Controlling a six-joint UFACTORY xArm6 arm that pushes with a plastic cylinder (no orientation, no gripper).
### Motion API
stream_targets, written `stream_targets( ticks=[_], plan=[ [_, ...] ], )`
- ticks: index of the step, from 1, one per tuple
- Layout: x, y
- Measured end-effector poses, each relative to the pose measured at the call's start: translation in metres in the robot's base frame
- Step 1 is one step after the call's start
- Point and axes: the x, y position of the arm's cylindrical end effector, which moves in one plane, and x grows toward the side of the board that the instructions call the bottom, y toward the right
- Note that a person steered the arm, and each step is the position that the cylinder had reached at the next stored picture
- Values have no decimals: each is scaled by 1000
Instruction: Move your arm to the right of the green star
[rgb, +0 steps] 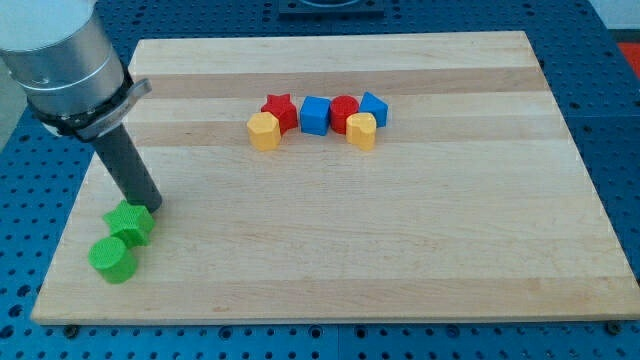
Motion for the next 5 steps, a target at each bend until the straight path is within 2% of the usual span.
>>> stream_targets(
  ticks=[2, 3, 5],
  plan=[
    [-31, 22],
    [-30, 45],
    [14, 60]
  ],
)
